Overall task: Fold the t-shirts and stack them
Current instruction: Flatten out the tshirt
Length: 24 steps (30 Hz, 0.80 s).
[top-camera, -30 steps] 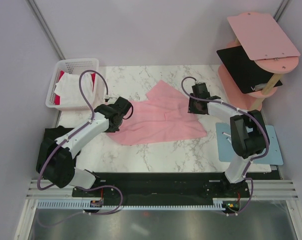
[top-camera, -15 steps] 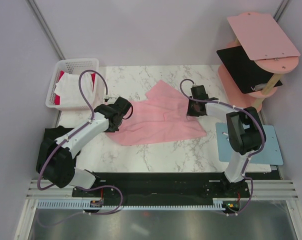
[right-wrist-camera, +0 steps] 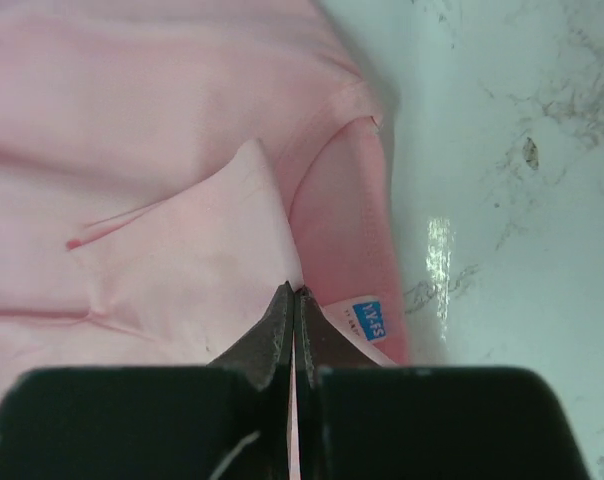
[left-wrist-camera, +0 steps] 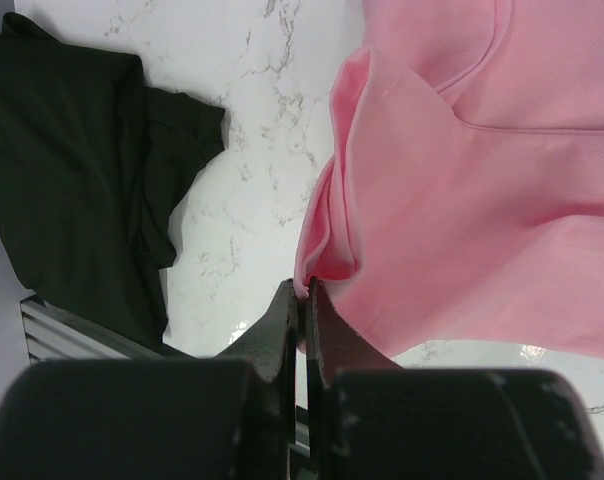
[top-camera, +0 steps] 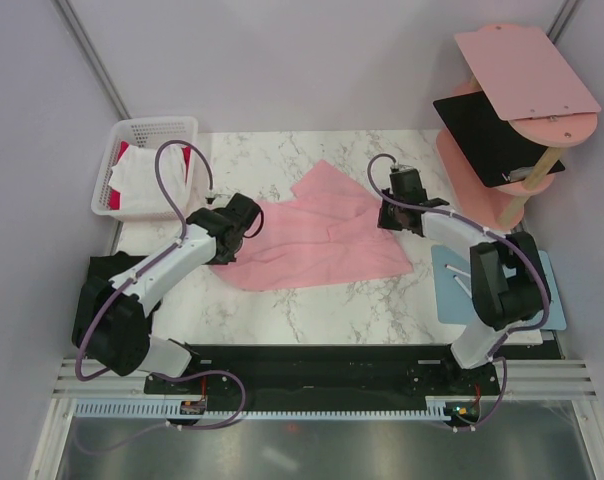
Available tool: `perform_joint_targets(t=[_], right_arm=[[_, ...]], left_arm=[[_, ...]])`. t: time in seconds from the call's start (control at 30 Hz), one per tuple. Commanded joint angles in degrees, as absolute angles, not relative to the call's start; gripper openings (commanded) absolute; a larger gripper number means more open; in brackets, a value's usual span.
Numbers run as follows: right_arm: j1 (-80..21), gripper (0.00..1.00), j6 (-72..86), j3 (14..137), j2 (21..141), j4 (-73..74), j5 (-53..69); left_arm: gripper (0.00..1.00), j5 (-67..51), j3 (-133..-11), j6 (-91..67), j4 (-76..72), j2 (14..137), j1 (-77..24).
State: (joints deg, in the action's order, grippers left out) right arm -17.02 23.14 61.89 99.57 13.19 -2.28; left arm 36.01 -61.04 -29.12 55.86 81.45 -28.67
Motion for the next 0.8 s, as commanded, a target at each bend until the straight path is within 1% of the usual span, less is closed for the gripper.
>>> perform_joint_targets(t=[0.0,0.13,0.3,0.47,0.67,0.77], right_arm=[[-17.14,0.00,23.38,59.86,89.40,9.06,-1.67],[-17.14,0.00,22.50,58.19,80.80,7.48,-2.02],[-17.14,0.00,21.53,54.15,72.87,5.89,-4.48],[-17.14,0.00,21.01,49.67,62.77,4.83,-0.63],[-17.14,0.00,22.06,46.68,53.71,16.60,3.51],[-17.14,0.00,24.60,42.99,47.92,22.57,7.97]], left_arm=[[0.02,38.94,-62.75,-29.09,55.81,77.62,-28.04],[0.02,39.55,-63.98,-28.30,55.64,74.98,-27.60],[0.02,38.68,-65.21,-27.42,55.20,72.95,-26.90],[0.02,35.16,-64.51,-28.21,55.98,69.88,-26.63],[0.02,27.25,-58.90,-33.29,59.31,62.77,-26.63],[0.02,24.62,-59.59,-34.46,62.48,60.30,-27.25]])
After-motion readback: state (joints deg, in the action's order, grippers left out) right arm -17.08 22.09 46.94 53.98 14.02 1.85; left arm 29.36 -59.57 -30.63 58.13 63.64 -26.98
